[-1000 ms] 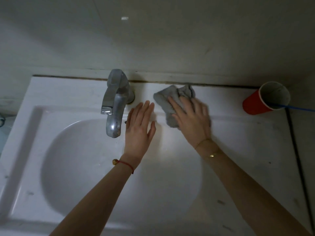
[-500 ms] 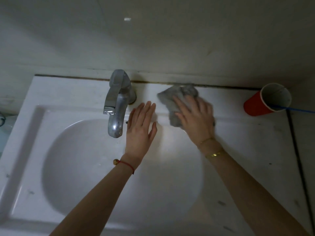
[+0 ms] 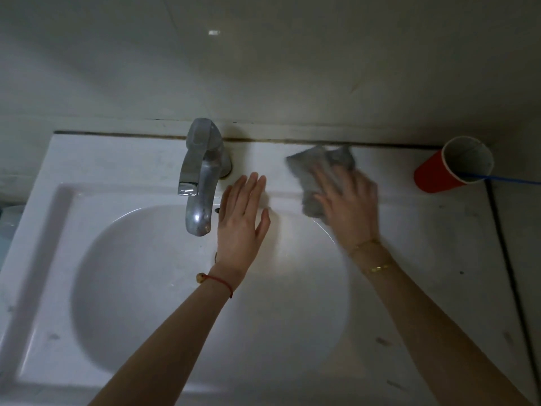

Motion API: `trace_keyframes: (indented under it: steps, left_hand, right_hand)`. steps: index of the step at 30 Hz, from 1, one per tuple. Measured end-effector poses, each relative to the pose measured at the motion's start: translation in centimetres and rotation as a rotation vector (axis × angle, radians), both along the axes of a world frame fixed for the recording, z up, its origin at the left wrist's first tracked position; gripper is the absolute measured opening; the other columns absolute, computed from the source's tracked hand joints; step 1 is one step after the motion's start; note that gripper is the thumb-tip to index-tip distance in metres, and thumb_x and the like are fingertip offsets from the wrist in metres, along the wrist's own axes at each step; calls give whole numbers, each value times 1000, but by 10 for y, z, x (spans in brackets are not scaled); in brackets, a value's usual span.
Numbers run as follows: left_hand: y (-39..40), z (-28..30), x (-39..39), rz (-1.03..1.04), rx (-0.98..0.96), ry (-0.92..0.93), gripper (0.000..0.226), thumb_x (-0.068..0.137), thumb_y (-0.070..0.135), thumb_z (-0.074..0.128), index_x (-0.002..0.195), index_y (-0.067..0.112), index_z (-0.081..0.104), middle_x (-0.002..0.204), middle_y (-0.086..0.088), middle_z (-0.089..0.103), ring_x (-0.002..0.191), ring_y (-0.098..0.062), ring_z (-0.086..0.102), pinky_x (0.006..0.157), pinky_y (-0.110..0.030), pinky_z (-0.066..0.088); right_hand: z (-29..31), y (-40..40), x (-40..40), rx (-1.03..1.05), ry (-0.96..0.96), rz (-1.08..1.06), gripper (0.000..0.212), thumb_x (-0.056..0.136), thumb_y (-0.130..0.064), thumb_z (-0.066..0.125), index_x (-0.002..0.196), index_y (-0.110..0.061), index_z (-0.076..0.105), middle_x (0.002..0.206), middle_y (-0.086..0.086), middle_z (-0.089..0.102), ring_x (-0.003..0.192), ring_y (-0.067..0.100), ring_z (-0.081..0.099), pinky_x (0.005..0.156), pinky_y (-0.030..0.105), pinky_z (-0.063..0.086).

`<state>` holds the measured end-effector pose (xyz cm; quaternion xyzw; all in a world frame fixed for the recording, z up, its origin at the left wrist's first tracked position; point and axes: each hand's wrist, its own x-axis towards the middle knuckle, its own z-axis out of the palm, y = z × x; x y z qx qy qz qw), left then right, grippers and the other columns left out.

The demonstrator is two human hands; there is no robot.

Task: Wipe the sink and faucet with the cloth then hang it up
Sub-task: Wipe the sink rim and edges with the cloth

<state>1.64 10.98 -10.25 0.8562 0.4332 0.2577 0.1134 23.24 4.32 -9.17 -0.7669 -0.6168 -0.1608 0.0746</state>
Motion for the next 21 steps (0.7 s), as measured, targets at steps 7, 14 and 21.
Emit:
trace_keyframes:
  steps: [7,14,21]
  left_hand:
    - [-5,2,4,-3,0,-5,54,99,22,56,149,9,40,154,-8,42,147,-24,31,123,-44,22]
    - [-21,14,50,-447,45,-9,50,100,21,53,147,7,44,153,-10,44,146,-25,35,119,-49,29]
    - [-62,-1,92,-682,-36,76,52,101,28,53,148,9,42,153,-10,44,145,-25,35,122,-43,25]
  right_hand:
    - [-4,-35,24,134,171,-419,40,99,-35,46,135,-17,49,132,18,52,110,38,44,85,48,47]
    - [-4,-110,-13,-24,125,-242,45,96,-32,42,140,-21,52,130,13,55,99,31,49,78,41,47]
    - [-3,-164,14,-19,138,-533,49,97,-38,37,135,-14,56,125,18,57,98,36,51,81,46,49]
